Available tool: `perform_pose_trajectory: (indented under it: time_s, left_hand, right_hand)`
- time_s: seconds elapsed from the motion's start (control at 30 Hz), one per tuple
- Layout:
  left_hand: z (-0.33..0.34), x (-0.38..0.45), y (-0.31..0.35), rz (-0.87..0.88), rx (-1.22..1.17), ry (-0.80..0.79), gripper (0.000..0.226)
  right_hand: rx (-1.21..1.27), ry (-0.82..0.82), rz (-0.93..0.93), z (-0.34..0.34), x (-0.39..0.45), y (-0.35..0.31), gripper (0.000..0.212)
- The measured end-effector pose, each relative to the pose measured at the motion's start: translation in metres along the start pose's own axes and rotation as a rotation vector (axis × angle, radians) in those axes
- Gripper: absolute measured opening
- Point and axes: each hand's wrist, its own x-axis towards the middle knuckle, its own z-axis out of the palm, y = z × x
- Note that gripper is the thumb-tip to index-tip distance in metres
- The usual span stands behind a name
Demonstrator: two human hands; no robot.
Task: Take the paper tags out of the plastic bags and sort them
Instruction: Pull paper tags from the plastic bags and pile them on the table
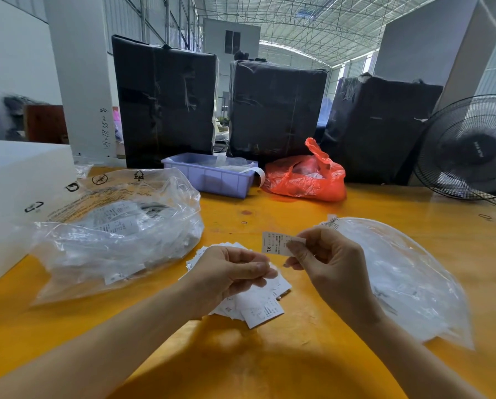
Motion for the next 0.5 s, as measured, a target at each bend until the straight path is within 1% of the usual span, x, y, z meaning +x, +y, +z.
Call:
perform_pose_trajectory:
  time_s: [0.33, 0.43, 0.5]
  left_hand:
    - [-0.0002, 0.0001, -0.0003, 0.003, -0.014, 0.000, 0.030]
    - [0.0004, 0.0003, -0.0006, 0.008, 0.000, -0.012, 0.027]
    - [0.0010, 0.0001, -0.0011, 0.014, 0.005, -0.024, 0.029]
  right_hand:
    - [-0.012, -0.026, -0.012, -0.0002, -0.0005, -0.0006, 0.018]
    - [-0.032, -0.038, -0.010, 0.0003, -0.0009, 0.0001, 0.017]
    - [-0.050, -0.045, -0.008, 0.0008, -0.0011, 0.0007, 0.017]
